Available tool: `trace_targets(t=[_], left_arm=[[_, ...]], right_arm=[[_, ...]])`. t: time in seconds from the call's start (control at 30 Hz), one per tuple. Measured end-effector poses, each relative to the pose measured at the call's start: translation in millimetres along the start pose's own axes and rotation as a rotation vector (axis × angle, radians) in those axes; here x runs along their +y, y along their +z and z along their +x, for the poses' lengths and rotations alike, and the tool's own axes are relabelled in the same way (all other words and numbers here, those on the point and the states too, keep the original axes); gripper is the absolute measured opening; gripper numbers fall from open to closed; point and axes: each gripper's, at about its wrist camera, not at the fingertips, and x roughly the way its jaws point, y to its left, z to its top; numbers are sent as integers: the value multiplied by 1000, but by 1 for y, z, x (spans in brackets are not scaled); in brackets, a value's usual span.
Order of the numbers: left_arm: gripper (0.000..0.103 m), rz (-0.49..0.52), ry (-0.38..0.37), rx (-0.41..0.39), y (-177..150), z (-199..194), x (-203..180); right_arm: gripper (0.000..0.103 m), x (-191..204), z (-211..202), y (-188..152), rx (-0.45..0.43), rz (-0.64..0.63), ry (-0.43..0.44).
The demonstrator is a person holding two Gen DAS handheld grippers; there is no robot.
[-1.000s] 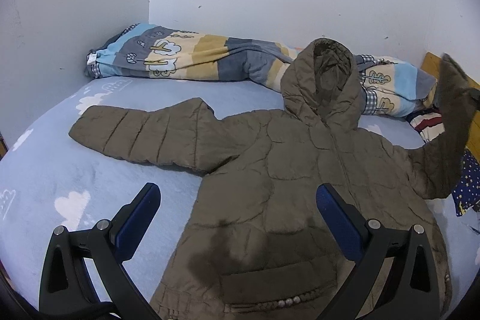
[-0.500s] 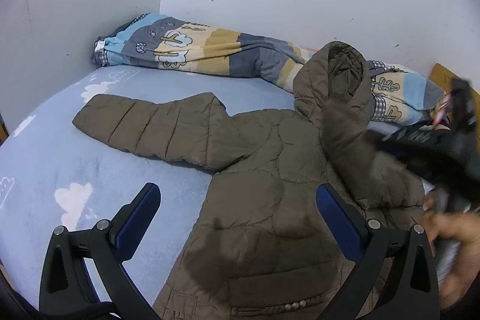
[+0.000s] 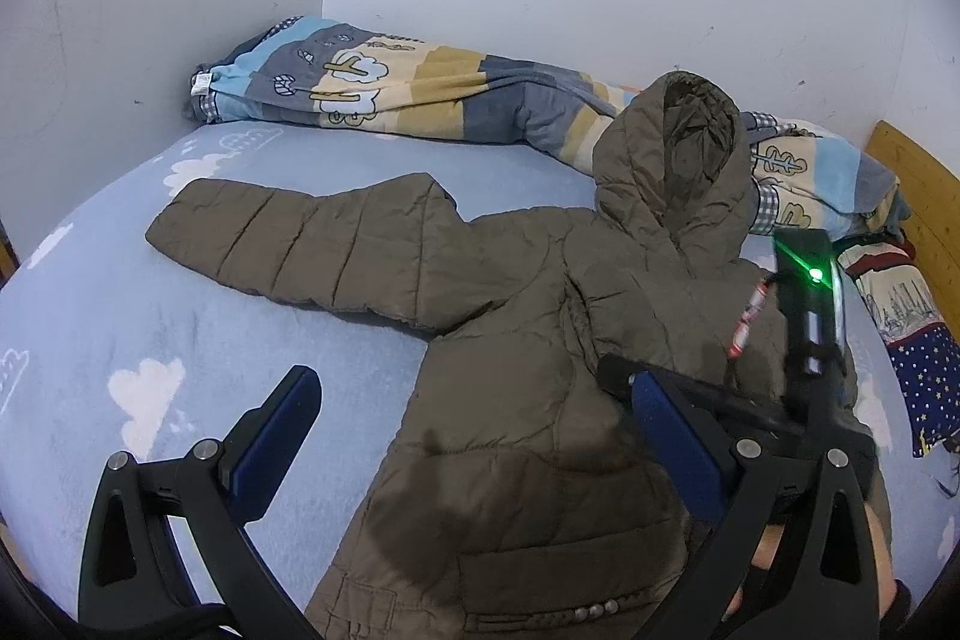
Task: Fold large clothes
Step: 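Lift the held sleeve and fold it across the jacket body, then release the sleeve on the jacket front and open the right tool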
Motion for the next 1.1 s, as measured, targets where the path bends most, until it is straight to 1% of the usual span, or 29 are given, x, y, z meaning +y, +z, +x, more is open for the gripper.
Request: trace_targets(t=[0.03,0.07,0.1,0.17,0.23,0.27,0.3,0.37,0.4,0.43,0.5,0.53,0.6,0.67,0.73,0.77,0.8,0.83,0.9,0.93,0.97,1.0,1.07,1.1], left_arm=[[103,5,1,1,0,1,-1],[103,10,4,2,-1,2,-1],[103,14,5,4,-1,2,-2],[103,14,4,12,-1,5,-2],[103,10,0,19,-2,5,-2],[103,10,0,21,-2,6,-2],[103,12,0,20,-3,6,-2],[103,18,4,19,-3,6,-4],[103,21,4,20,-3,6,-5],[103,25,4,23,-3,7,-6],[103,32,7,27,-4,10,-8],[103,36,8,30,-4,11,-9],[103,44,7,36,-5,14,-12],[103,51,14,39,-6,16,-13],[103,48,15,41,-5,16,-11],[103,44,14,40,-5,16,-11],[103,40,14,39,-4,16,-9],[103,37,13,40,-4,16,-9],[103,35,13,43,-5,17,-9],[103,34,12,45,-5,17,-9],[103,34,10,48,-5,16,-9],[103,35,8,48,-6,16,-10],[103,39,13,40,-5,14,-10],[103,38,13,37,-4,13,-10]], right_arm=[[34,1,-1,-2,13,-10,8],[43,2,-5,-3,20,-22,16],[47,3,-14,-5,21,-45,33],[48,1,-34,-7,-14,-80,62],[50,-12,-57,-4,-64,-95,42],[51,-23,-65,0,-80,-87,14],[51,-40,-73,5,-100,-66,-36],[52,-82,-86,15,-121,-7,-195],[52,-108,-92,20,-130,34,-296],[52,-123,-95,22,-135,58,-349],[52,-163,-94,24,-108,124,-460],[53,-174,-90,24,-88,145,-475],[53,-195,-76,20,-49,176,-459],[54,-200,-61,15,-16,182,-452],[54,-197,-52,19,7,161,-485],[54,-193,-55,22,1,173,-509],[54,-189,-62,26,-24,191,-525],[54,-176,-70,26,-72,192,-516],[54,-145,-75,30,-121,125,-495],[55,-123,-73,29,-138,73,-485],[58,-104,-68,28,-138,35,-441],[58,-88,-61,26,-122,8,-387],[58,-67,-44,19,-78,-36,-356],[58,-56,-28,13,-34,-65,-352]])
